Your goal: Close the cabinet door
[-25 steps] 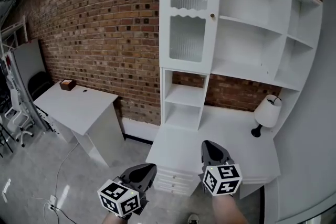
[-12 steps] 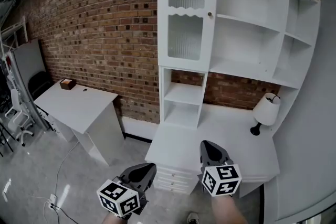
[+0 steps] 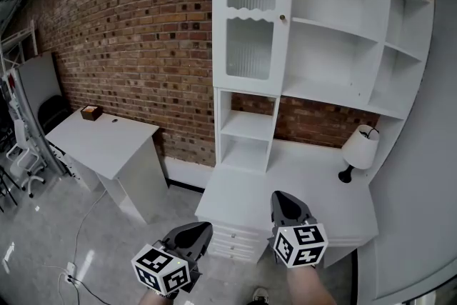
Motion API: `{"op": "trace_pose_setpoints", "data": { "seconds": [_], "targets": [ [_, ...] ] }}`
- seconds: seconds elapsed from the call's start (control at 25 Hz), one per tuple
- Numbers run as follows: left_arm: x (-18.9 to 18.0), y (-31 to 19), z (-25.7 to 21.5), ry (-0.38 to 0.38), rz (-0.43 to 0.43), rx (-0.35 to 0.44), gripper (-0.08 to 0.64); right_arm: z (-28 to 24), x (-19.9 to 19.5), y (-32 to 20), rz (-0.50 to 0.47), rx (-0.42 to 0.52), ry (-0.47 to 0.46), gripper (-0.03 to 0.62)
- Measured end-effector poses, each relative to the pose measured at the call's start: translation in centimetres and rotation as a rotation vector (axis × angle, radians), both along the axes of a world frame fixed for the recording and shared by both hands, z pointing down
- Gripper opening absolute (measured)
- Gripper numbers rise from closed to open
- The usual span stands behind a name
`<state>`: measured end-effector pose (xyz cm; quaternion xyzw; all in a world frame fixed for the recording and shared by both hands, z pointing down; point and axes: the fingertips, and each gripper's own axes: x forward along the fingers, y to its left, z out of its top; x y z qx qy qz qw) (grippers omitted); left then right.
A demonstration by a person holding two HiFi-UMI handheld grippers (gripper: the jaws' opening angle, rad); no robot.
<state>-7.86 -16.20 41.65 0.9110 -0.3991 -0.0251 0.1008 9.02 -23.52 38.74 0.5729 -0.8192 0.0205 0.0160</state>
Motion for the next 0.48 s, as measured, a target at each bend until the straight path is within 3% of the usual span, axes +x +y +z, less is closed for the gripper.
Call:
{"op": "trace_pose_setpoints", "data": {
  "seconds": [0.48],
  "targets": [
    [0.05,0.39,0.27,0.002,-0.004,0.001,0.008,0.2,-0.07,0.34,-0.006,0.002,0.0,0.028]
  ]
}}
